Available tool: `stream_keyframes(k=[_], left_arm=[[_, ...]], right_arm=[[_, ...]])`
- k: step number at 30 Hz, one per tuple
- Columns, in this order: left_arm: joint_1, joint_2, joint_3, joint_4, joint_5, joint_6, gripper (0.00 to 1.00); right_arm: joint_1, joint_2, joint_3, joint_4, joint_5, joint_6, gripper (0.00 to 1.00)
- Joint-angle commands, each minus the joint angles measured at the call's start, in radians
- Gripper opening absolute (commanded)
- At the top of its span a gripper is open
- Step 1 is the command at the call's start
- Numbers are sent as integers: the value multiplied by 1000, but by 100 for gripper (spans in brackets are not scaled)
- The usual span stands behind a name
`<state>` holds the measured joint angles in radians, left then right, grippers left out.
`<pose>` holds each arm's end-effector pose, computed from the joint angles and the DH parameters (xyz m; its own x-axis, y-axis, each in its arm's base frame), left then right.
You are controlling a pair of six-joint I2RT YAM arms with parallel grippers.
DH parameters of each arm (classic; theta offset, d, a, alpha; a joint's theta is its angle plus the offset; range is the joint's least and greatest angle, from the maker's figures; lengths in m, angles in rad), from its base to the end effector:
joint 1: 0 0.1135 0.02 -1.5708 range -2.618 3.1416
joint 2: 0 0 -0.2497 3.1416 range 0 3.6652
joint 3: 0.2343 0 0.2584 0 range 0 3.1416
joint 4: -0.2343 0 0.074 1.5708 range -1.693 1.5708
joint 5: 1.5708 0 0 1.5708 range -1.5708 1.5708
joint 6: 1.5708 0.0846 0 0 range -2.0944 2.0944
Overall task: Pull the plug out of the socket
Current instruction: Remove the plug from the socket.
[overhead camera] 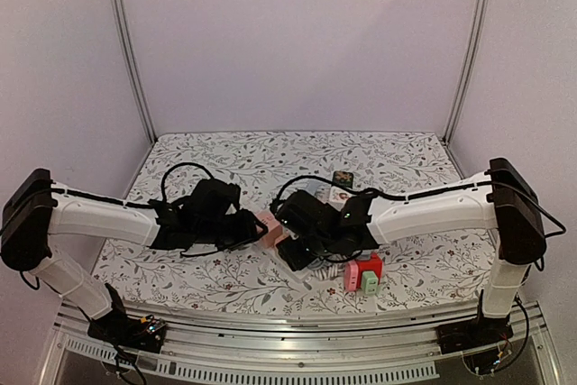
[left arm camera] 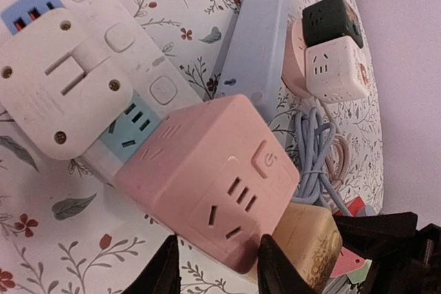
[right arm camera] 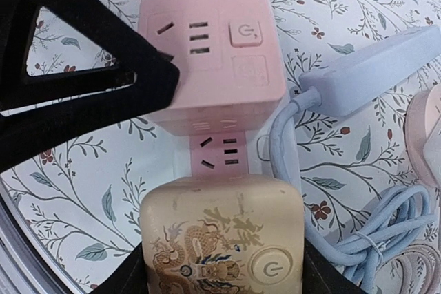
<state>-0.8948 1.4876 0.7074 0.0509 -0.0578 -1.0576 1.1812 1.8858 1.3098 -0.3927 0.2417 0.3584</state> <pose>0.2154 -0.2608 0.1226 -0.8597 -0.3182 -0.3996 0.0059 0.7760 -0.6307 0.1818 0.3894 0.1356 -0.5901 -0.5406 -0.5996 -0.6831 0.7302 0.0139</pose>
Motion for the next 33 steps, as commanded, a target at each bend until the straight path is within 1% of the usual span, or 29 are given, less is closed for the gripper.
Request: stream_keyframes(k=[1,5,16,20,22,23,24,26,28,31,33], left_arm=[[-18,21,-38,-117,4,28,36],[-20,20,-40,-118,5,27,36],[-21,13,-39,-122,-8,30,35],[-23,-28,-45,-120,-34,46,36],[-23,-55,-43,-121,-42,60,37],[-23,-69,-41,-121,-43,68,41],[-23,-83,-37,-121,-41,81,47],[-22,-113,-11,-131,-31,119,62],[-21,-144,24,-174,-36,150,73],[-19,-205,77,-256,-66,201,87],[-10,-252,100,-328,-94,224,94]], right_arm=[[66,-19,54,-45,105,-17,34],[97,10,96,-91,184,-38,34],[97,13,97,-89,185,-15,34],[97,-32,93,-89,191,-16,34],[93,-61,89,-95,199,-14,33],[88,-77,83,-102,200,-10,33],[80,-104,74,-107,202,0,34],[50,-148,57,-140,219,28,33],[4,-196,35,-180,225,65,33],[-75,-281,-18,-234,250,96,33],[-139,-339,-62,-260,255,104,33]])
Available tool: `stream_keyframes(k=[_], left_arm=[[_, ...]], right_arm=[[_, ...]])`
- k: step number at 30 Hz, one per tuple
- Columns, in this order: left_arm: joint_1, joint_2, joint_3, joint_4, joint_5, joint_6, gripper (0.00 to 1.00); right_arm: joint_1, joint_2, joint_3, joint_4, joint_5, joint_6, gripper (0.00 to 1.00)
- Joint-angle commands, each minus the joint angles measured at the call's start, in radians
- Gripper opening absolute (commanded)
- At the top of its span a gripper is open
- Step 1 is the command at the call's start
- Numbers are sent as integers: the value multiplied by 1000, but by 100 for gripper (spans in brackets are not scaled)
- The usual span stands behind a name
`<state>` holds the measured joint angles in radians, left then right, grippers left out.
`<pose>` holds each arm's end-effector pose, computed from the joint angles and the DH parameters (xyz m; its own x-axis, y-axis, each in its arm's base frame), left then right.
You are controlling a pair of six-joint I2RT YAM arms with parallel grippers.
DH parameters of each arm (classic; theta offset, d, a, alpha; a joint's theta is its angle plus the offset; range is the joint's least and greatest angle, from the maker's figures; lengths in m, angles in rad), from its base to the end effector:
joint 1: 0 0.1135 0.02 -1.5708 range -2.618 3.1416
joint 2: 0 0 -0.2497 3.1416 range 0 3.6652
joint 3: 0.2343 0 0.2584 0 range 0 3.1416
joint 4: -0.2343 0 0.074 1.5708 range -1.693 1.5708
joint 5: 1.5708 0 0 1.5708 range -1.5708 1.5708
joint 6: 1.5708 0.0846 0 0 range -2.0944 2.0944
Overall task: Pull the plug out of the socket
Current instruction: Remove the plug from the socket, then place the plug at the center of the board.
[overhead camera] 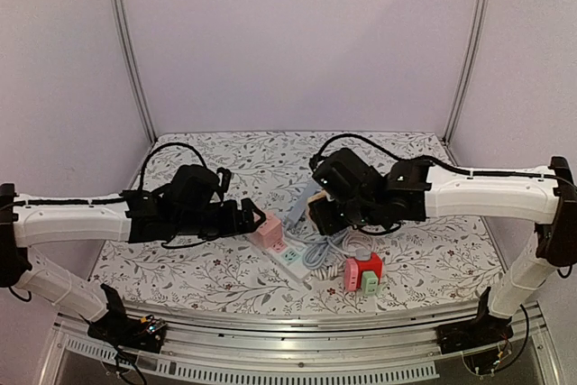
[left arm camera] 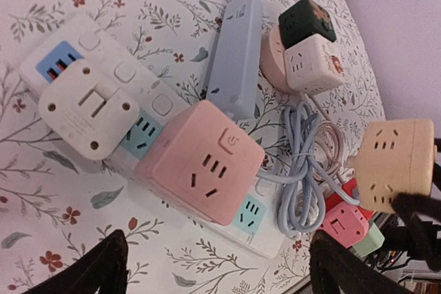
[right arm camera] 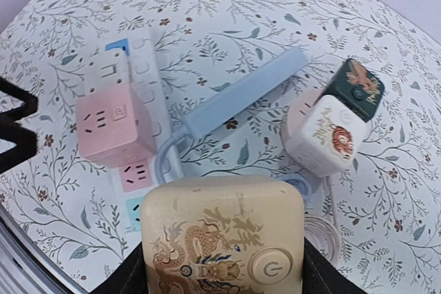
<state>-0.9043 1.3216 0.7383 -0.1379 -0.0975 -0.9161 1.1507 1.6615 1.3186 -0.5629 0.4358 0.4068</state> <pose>0.2043 -0.2465 0.1627 -0.8332 -0.2176 -0.5083 0.1250 0.8213 -0.5566 0.1927 0.3438 0.2156 -0.5802 -0.4195 -0.6981 -0.5356 0.8423 -0.0609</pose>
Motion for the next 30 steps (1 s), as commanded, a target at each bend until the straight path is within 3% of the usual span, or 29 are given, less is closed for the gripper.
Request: stream_keyframes(k=[1,8,14,24,30], left_arm=[[11,-112,74,-168,-59,90,97],[153,-304,28,-261,28,128,100],[277,-419,-53,-263,141,112,100],[330,-400,-87,-248,228,86,99],[332,-394,-107,-219,232,61,99]], right_arm=[[-148,-156,-95,-99,52,58,33],[-537,-305,-257,-115,-119,58,34],[-795,-280,-327,-21,-299,27,34],[-928,-89,-259,59,-369,7,35],[-939,-6,-201,58,-345,4,44]])
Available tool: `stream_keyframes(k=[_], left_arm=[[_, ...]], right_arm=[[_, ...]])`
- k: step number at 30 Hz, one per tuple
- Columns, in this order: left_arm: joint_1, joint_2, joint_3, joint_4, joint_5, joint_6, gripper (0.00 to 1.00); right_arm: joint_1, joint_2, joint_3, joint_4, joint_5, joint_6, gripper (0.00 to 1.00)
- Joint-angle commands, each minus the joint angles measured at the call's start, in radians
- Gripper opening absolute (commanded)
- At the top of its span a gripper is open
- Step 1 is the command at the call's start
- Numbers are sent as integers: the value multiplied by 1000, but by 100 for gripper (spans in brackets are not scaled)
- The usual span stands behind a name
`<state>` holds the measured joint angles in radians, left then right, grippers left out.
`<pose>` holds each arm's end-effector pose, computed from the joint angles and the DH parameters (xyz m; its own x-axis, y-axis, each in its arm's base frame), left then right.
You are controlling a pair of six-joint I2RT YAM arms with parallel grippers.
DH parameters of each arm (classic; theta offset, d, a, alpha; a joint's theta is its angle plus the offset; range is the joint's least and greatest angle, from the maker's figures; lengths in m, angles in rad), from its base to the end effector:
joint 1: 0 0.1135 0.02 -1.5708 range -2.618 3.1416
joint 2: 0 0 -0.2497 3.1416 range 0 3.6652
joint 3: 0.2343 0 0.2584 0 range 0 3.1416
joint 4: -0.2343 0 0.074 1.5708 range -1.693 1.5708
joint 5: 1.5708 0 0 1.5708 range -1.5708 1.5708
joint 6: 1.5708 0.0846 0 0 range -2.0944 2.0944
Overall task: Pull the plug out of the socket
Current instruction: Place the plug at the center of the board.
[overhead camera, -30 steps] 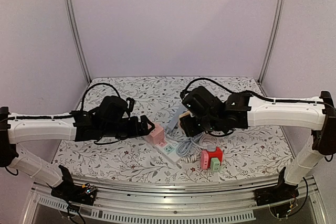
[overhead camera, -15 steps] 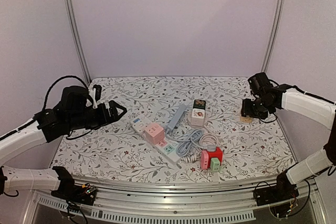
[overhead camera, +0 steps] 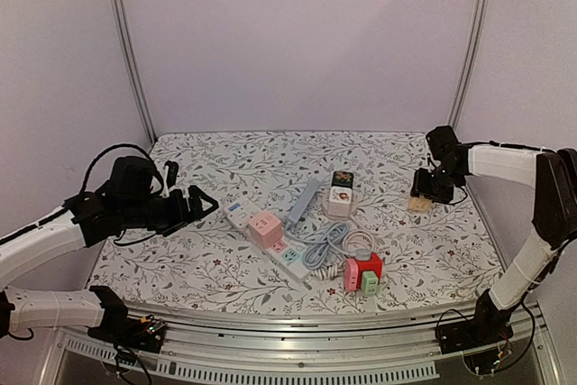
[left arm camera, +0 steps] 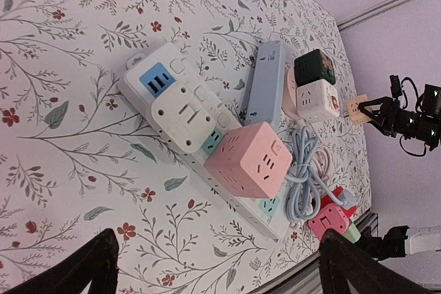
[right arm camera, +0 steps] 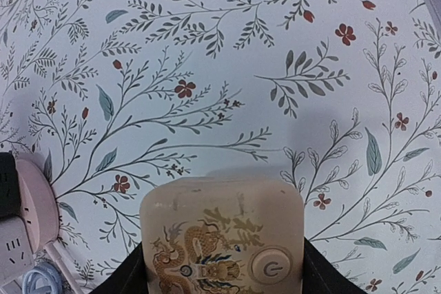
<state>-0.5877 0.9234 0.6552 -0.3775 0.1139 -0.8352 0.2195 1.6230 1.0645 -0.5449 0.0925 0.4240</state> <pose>0.2060 -0.1488 0.2088 -0.8005 -0.3518 -0.4852 0.0490 0.7684 -0.6381 0.3426 0.0684 0.1393 -0.8667 0.2264 -0.4446 0.1979 0.9740 0.1102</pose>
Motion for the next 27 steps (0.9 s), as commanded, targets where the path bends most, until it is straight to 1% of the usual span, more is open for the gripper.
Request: stream_keyframes(k=[1,6,9,12,13,14,15,20,23,27], left_arm=[[15,3,-28,23,19,-24,100],[23,-1,-43,24,20,-45,100],[28,-2,-47,28,24,-54,100],[29,-2,-52,31,30,-60,100],[29,-2,-53,31,32,-61,100],[29,-4,-55,30,31,-62,100],[29,-5,-58,32,33,-63,100],[32,-3,-74,54,42,-77,100],[36,7,-87,84,55,-95,100],[43,39,-104,165,75,-118,100]], right_arm=[[-8,42,56,41,0,-13,47],[-10,79,78,43,6,-7,50],[-9,102,91,44,7,-3,54],[-10,120,98,44,7,-3,56],[-9,124,98,44,6,-1,58],[-9,126,99,44,6,0,64],[-9,128,100,45,7,2,67],[-9,124,98,45,13,2,81],[-9,111,94,44,23,-5,92],[-9,84,94,32,40,-15,96]])
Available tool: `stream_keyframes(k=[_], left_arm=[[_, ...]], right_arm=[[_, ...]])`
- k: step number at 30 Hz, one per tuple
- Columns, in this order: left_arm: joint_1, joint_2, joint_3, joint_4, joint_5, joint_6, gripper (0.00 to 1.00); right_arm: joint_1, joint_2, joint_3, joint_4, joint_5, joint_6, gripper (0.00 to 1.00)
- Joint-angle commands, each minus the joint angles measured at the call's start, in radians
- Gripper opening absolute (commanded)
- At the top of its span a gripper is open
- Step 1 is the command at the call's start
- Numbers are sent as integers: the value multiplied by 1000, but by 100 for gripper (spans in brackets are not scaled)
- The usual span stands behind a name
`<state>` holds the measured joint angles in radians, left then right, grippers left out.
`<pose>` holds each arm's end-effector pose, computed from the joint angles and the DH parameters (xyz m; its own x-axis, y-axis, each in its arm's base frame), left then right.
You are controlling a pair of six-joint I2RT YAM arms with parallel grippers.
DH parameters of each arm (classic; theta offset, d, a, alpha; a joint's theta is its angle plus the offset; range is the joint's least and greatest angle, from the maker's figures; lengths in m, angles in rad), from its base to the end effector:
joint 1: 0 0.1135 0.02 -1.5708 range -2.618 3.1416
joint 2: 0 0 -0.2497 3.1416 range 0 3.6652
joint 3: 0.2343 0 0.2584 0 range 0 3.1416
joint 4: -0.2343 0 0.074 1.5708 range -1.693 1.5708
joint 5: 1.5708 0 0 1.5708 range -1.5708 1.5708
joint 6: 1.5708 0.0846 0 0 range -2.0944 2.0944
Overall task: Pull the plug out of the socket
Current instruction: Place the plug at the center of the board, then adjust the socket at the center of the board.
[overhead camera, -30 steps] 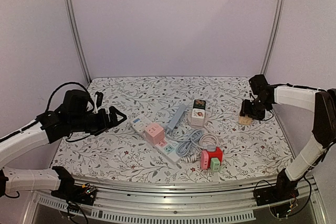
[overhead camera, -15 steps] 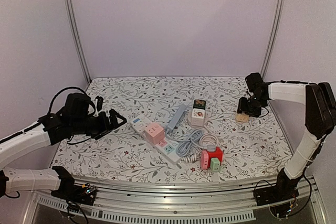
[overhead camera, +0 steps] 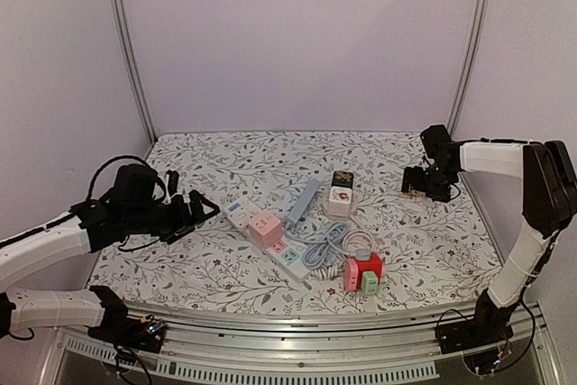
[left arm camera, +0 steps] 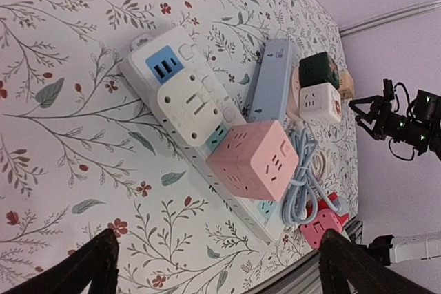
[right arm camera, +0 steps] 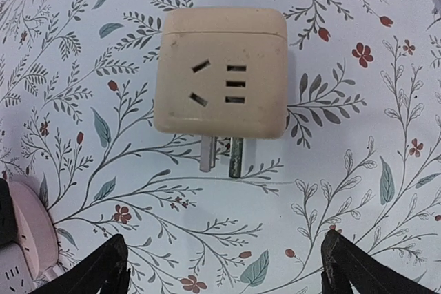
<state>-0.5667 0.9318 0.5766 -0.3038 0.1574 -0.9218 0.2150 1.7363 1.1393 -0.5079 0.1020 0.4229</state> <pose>0.2056 -0.1466 0.1863 -0.8179 -0.4121 -0.4014 -0.0279 0.7253 -0.6879 0.3670 0.0713 0.1268 -0.8647 0.2291 -0.4470 0.2054 0.9734 0.1014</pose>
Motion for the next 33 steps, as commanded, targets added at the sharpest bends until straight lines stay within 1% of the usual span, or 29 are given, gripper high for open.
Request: stream_keyframes(k=[1,5,13,17,21,26,33], left_arm=[[25,48,-30,116,39,-38,100],[35,135,-33,217,51,-58,100],[43,304,-21,425,52,-118,90],[49,392,-18,481,64,-138,87],[51,444,-34,522,65,-158,85],[51,513,-45,596,93,-174,83],[51,608,-34,664,109,-186,79]], right_arm=[[-5,-40,19,-11,32,-15,96],[-5,-100,13,-38,13,-15,96],[5,-299,-77,-61,-90,0,96],[45,-425,-118,-79,-90,0,96],[67,-496,-131,-109,-126,8,96],[85,-550,-131,-125,-128,19,96],[114,-572,-119,-131,-122,26,96]])
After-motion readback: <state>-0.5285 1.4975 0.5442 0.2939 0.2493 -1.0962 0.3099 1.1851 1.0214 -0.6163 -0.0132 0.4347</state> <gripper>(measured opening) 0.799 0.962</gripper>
